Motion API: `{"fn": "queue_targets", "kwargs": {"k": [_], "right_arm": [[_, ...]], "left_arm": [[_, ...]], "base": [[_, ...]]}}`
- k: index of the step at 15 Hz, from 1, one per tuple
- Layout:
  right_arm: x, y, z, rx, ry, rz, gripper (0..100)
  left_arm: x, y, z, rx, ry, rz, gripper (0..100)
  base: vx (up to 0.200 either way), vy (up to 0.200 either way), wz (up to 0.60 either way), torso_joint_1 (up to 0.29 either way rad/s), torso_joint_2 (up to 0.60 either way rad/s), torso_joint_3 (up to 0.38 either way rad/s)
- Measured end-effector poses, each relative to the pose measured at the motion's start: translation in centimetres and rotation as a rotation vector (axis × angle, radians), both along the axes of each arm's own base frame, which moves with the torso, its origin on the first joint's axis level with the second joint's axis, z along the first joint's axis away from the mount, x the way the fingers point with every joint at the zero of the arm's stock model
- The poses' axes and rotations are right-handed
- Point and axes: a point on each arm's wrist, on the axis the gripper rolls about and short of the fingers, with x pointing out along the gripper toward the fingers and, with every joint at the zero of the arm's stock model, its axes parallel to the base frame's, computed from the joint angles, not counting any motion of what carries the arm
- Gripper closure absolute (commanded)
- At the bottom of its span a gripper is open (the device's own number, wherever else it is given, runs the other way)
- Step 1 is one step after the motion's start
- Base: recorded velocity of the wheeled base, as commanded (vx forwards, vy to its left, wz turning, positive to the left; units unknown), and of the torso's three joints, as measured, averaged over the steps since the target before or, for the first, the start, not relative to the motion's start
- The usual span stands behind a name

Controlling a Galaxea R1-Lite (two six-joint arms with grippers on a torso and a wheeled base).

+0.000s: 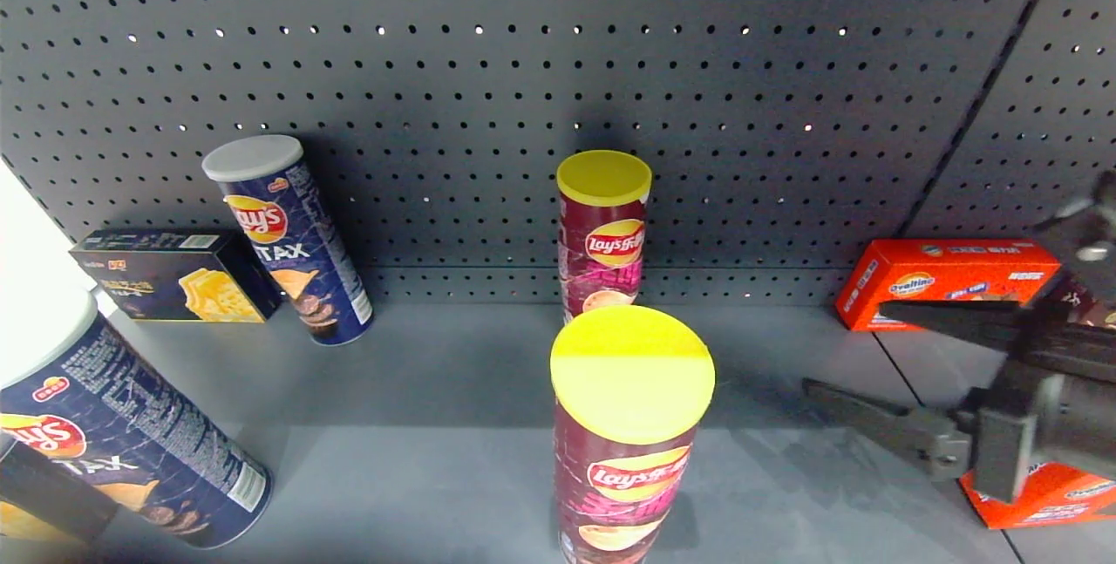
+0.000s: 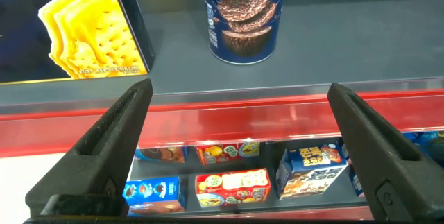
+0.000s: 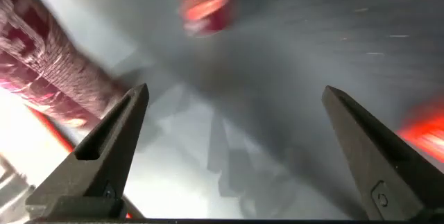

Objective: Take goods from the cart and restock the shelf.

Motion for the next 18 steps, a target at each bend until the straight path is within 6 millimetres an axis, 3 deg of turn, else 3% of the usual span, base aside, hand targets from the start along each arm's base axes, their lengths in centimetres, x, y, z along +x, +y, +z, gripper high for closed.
{"fn": "queue_targets", "kwargs": {"k": [2, 5, 9, 12, 14, 18], "right_arm": [[-3.3, -3.3, -0.8, 0.035, -0.057, -0.062, 0], [-7.6, -7.1, -4.9, 0.061, -0.097, -0.097, 0], [-11.5, -10.4, -10.6, 0.126, -0.155, -0.056, 0], [-13.2, -11.7, -15.4, 0.161, -0.093, 0.037, 0], [-13.5, -11.8, -16.7, 0.197, -0.084, 0.144, 0], [-13.7, -12.1, -17.2, 0.223, -0.105, 0.155, 0]], "left_arm": [[0.0, 0.0, 0.0, 0.000, 0.000, 0.000, 0], [0.0, 0.0, 0.0, 0.000, 0.000, 0.000, 0], [0.0, 0.0, 0.0, 0.000, 0.000, 0.000, 0], [0.0, 0.0, 0.0, 0.000, 0.000, 0.000, 0], [0.0, 0.0, 0.0, 0.000, 0.000, 0.001, 0], [0.0, 0.0, 0.0, 0.000, 0.000, 0.001, 0]], "base": [[0.000, 0.000, 0.00, 0.000, 0.00, 0.000], [0.000, 0.000, 0.00, 0.000, 0.00, 0.000], [0.000, 0.000, 0.00, 0.000, 0.00, 0.000], [0.000, 0.000, 0.00, 0.000, 0.00, 0.000], [0.000, 0.000, 0.00, 0.000, 0.00, 0.000], [0.000, 0.000, 0.00, 0.000, 0.00, 0.000]]}}
